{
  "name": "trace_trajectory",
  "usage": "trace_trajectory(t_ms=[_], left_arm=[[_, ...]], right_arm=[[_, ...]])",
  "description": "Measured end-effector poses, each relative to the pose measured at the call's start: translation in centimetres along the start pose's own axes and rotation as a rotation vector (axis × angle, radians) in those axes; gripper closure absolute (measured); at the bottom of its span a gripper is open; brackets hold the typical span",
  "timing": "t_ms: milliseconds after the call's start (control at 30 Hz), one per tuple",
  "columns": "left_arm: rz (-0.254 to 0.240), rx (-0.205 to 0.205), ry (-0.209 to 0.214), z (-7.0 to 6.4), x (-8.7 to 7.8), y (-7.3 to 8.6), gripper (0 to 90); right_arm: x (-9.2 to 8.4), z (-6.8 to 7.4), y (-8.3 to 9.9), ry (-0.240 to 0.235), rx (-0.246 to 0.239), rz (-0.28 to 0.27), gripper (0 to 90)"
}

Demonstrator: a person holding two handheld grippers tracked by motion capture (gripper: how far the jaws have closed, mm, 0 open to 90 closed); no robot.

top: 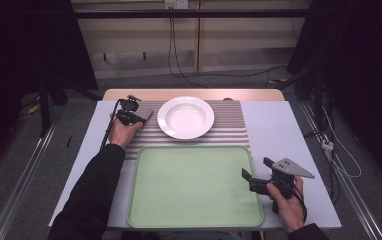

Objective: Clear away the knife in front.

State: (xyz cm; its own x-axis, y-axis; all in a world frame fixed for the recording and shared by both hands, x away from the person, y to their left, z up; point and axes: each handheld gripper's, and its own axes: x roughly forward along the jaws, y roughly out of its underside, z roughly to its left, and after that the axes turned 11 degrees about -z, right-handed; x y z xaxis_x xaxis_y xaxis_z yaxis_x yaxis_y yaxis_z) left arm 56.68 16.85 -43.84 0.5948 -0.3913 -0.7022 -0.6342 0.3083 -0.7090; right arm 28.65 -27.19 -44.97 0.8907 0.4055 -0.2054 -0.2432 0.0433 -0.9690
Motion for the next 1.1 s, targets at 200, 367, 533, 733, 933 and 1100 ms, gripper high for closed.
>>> trace_trajectory(t_ms=[200,367,533,733,933,1100], left_arm=[[-0.007,-0.005,0.018,-0.3,-0.5,0.0,79.9],[-0.023,0.015,0.020,-1.2,-1.3,-0.3,79.9],[-0.049,0.023,0.032,-1.6,-2.4,-0.6,79.9],[-0.087,0.026,0.048,-2.4,-3.7,-0.7,79.8],[-0.104,0.041,0.062,-3.0,-5.1,-0.1,79.8],[-0.106,0.055,0.076,-3.5,-6.0,0.1,79.8]], right_arm=[[-0.1,0.0,0.0,0.001,0.002,0.000,7.1],[-0.1,0.0,0.0,0.002,0.005,-0.001,7.1],[-0.1,0.0,0.0,0.002,0.004,-0.002,7.1],[-0.1,0.0,0.0,0.004,-0.001,-0.003,6.7],[-0.1,0.0,0.0,0.004,0.002,-0.004,6.5],[-0.1,0.1,0.0,0.001,-0.002,-0.003,6.6]])
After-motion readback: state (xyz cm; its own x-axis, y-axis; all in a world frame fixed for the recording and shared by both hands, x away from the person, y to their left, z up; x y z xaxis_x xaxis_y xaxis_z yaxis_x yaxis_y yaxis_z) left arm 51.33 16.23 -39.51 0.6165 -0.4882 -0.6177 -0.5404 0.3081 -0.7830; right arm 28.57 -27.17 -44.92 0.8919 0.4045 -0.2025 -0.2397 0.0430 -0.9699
